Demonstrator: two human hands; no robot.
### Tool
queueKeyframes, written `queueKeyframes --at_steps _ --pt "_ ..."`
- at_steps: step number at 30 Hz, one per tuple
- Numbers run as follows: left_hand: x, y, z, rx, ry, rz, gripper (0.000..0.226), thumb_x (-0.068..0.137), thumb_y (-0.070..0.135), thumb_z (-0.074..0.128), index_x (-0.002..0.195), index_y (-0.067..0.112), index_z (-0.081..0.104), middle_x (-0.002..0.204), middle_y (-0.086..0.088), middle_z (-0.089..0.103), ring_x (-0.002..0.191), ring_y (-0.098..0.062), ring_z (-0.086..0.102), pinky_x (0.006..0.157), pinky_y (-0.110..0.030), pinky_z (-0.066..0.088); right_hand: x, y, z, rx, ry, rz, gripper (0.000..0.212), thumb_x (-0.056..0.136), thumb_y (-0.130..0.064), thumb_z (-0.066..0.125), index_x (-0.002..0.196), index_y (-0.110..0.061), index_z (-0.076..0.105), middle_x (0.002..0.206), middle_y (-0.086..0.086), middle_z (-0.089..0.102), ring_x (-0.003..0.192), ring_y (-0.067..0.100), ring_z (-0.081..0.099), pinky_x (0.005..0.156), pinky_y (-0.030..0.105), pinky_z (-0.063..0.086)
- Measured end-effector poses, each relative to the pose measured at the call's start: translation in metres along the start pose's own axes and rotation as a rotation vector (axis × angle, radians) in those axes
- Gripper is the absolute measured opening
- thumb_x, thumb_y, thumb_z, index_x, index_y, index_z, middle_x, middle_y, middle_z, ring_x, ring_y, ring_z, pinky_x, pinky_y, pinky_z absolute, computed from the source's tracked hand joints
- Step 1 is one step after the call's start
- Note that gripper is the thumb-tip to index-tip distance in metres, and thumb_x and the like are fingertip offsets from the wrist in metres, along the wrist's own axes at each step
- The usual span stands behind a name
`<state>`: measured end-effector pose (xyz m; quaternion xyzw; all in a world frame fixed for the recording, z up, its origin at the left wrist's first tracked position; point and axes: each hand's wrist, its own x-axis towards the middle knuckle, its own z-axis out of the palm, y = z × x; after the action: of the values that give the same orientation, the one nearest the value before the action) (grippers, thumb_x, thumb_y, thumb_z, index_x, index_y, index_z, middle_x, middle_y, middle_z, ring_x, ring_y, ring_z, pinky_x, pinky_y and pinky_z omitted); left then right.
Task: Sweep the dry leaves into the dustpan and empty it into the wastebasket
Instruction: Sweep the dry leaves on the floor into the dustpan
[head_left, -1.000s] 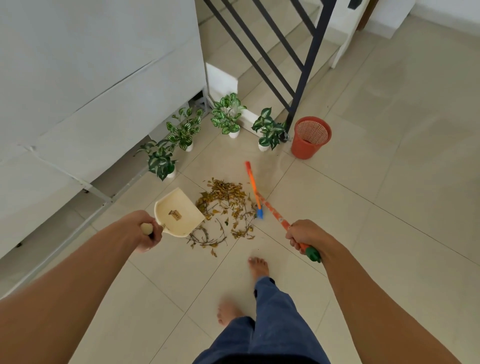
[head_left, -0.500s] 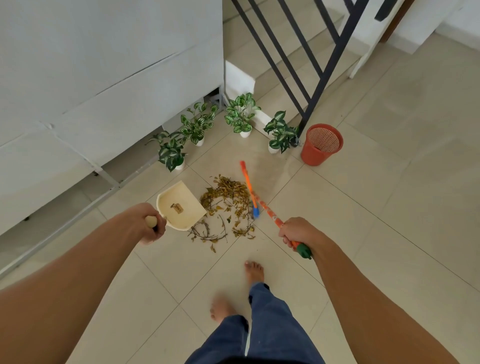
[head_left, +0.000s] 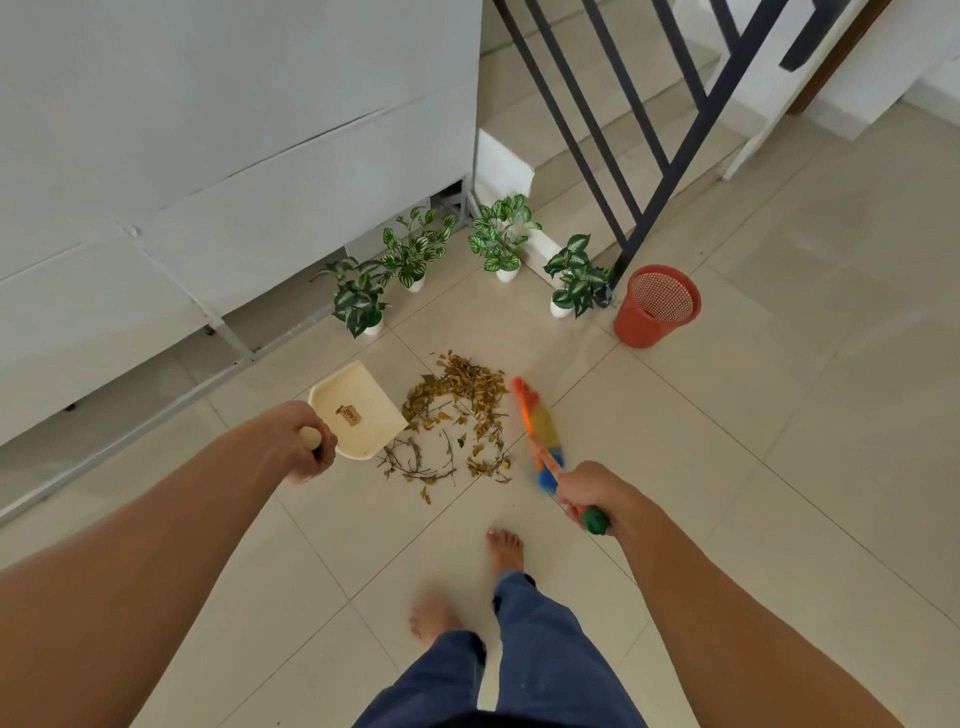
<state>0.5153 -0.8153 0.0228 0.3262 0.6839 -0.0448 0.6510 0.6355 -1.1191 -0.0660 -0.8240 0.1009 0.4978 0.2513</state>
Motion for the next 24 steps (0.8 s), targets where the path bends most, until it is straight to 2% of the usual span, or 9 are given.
queueKeyframes --at_steps 1,4,8,12,15,17,20,22,24 --pt "0.023 -0.002 -0.004 -0.053 -0.02 0.01 0.033 0.092 0.007 0.063 0.122 -0.007 0.059 0.078 -0.007 0.058 0.042 -0.017 0.057 0.031 -0.011 0.039 0.0 0.003 0.0 0.096 -0.03 0.02 0.022 0.091 0.0 0.043 0.105 -0.011 0.057 0.063 0.006 0.051 0.04 0.01 0.045 0.037 0.019 0.037" --pt "0.025 -0.003 -0.005 -0.07 0.013 -0.062 0.023 0.095 -0.001 0.049 0.117 0.004 0.051 0.083 -0.012 0.053 0.05 -0.01 0.047 0.031 -0.016 0.042 -0.003 0.009 -0.01 0.295 -0.025 0.027 0.014 0.091 0.0 0.047 0.085 -0.004 0.059 0.055 0.007 0.05 0.04 0.011 0.043 0.035 0.021 0.037" --pt "0.021 -0.004 0.003 -0.067 0.014 -0.08 0.018 0.094 -0.002 0.045 0.108 0.008 0.051 0.079 -0.01 0.051 0.053 -0.009 0.044 0.033 -0.016 0.044 -0.01 0.012 -0.034 0.337 0.027 0.022 0.01 0.089 0.0 0.05 0.089 -0.002 0.059 0.056 0.006 0.052 0.038 0.01 0.045 0.036 0.019 0.037" --pt "0.02 -0.003 0.004 -0.052 0.007 -0.087 0.016 0.094 -0.003 0.046 0.107 0.006 0.049 0.079 -0.01 0.05 0.053 -0.01 0.044 0.033 -0.015 0.044 -0.012 0.014 -0.041 0.162 0.096 0.036 0.01 0.088 -0.001 0.048 0.091 -0.001 0.058 0.06 0.009 0.055 0.047 0.015 0.05 0.049 0.026 0.043" --pt "0.021 -0.004 0.004 -0.067 -0.015 -0.094 0.018 0.094 -0.004 0.045 0.109 0.005 0.05 0.079 -0.01 0.05 0.054 -0.01 0.044 0.033 -0.015 0.044 -0.013 0.012 -0.023 0.131 0.09 0.058 0.024 0.092 0.0 0.041 0.112 0.0 0.053 0.074 0.011 0.056 0.047 0.014 0.048 0.036 0.016 0.037" --pt "0.022 -0.005 0.006 -0.06 -0.01 -0.09 0.019 0.094 -0.004 0.044 0.11 0.005 0.05 0.079 -0.01 0.051 0.053 -0.01 0.044 0.033 -0.015 0.044 -0.009 0.012 -0.009 0.239 0.041 0.043 0.04 0.09 0.003 0.039 0.127 -0.002 0.052 0.077 0.011 0.055 0.044 0.012 0.046 0.034 0.017 0.035" --pt "0.019 -0.004 0.005 -0.066 0.005 -0.097 0.018 0.095 -0.003 0.046 0.111 0.005 0.05 0.079 -0.01 0.052 0.053 -0.009 0.044 0.033 -0.015 0.044 -0.004 0.014 -0.002 0.48 -0.03 0.059 0.033 0.09 0.005 0.04 0.114 -0.007 0.057 0.051 0.005 0.044 0.034 0.01 0.037 0.032 0.017 0.031" --pt "0.021 -0.004 0.005 -0.084 0.004 -0.1 0.018 0.094 -0.003 0.046 0.109 0.007 0.05 0.079 -0.009 0.051 0.052 -0.009 0.045 0.033 -0.015 0.043 -0.006 0.011 -0.007 0.565 -0.054 0.068 0.024 0.092 0.003 0.042 0.105 -0.007 0.059 0.049 0.003 0.042 0.032 0.008 0.037 0.03 0.016 0.031" --pt "0.017 -0.004 0.005 -0.097 0.022 -0.114 0.018 0.092 -0.004 0.047 0.107 0.007 0.05 0.078 -0.008 0.051 0.052 -0.009 0.046 0.033 -0.015 0.043 -0.009 0.004 -0.016 0.469 -0.039 0.032 0.016 0.091 0.003 0.044 0.096 -0.006 0.057 0.051 0.006 0.044 0.032 0.009 0.039 0.031 0.017 0.033"
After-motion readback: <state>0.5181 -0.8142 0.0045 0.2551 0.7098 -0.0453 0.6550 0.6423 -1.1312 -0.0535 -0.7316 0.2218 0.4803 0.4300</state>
